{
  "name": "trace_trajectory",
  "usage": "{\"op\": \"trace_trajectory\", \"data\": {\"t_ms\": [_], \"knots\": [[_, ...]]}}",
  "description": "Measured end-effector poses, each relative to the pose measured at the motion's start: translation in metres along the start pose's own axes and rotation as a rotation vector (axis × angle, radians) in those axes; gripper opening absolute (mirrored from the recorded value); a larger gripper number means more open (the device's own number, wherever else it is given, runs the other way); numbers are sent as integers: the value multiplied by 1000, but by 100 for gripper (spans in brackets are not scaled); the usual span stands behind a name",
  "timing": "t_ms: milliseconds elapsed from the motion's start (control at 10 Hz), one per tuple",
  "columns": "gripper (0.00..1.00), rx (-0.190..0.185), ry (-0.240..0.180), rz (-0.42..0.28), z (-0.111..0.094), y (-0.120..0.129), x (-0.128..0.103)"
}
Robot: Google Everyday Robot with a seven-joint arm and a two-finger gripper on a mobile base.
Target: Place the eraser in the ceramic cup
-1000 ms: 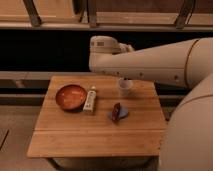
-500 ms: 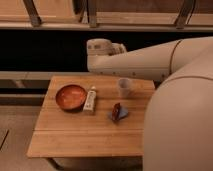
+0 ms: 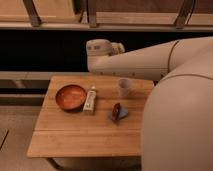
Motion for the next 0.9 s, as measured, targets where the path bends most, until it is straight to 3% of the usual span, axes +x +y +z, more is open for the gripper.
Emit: {"op": "trace_trajectory", "data": {"t_ms": [600, 700, 900], "knots": [[0, 3, 0, -1, 1, -1, 0], [0, 19, 19, -3, 6, -6, 8], [0, 113, 155, -35, 43, -37, 66]]}}
